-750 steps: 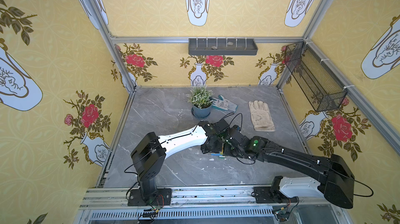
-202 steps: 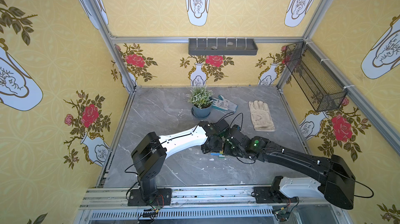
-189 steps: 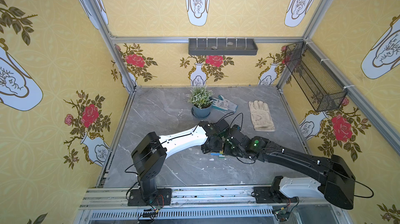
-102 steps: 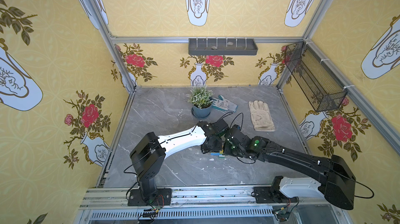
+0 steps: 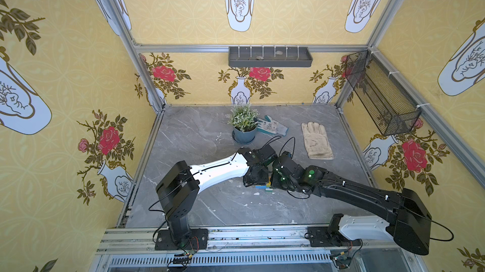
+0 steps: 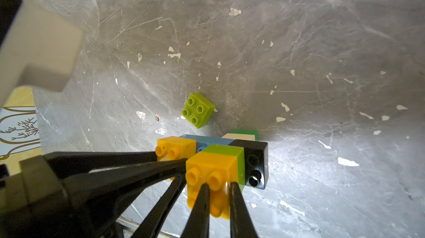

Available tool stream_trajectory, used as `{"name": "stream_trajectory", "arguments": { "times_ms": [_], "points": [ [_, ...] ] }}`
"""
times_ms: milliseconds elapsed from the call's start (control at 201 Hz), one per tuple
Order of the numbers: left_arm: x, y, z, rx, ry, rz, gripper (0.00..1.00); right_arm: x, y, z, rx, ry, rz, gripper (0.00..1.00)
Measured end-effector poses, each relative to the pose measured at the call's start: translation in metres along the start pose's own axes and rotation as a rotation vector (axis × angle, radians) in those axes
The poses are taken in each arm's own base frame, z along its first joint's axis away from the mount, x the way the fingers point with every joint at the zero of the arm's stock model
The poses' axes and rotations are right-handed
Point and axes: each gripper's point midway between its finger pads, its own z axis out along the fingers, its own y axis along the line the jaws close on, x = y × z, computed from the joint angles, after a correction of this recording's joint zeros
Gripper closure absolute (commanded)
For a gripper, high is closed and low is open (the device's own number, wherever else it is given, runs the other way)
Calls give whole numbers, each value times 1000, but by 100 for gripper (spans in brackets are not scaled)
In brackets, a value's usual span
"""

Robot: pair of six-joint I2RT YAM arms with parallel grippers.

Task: Assemble the number 4 with lego
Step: Assemble the lego brick with the lego brick.

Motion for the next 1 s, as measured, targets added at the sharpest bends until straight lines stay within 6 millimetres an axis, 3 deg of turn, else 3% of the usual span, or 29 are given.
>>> {"name": "stream_trajectory", "arguments": {
  "times_ms": [1001],
  "points": [
    [-1, 1, -1, -27, 3, 6, 71, -1, 0, 1, -15, -12, 7, 95]
  ]
}}
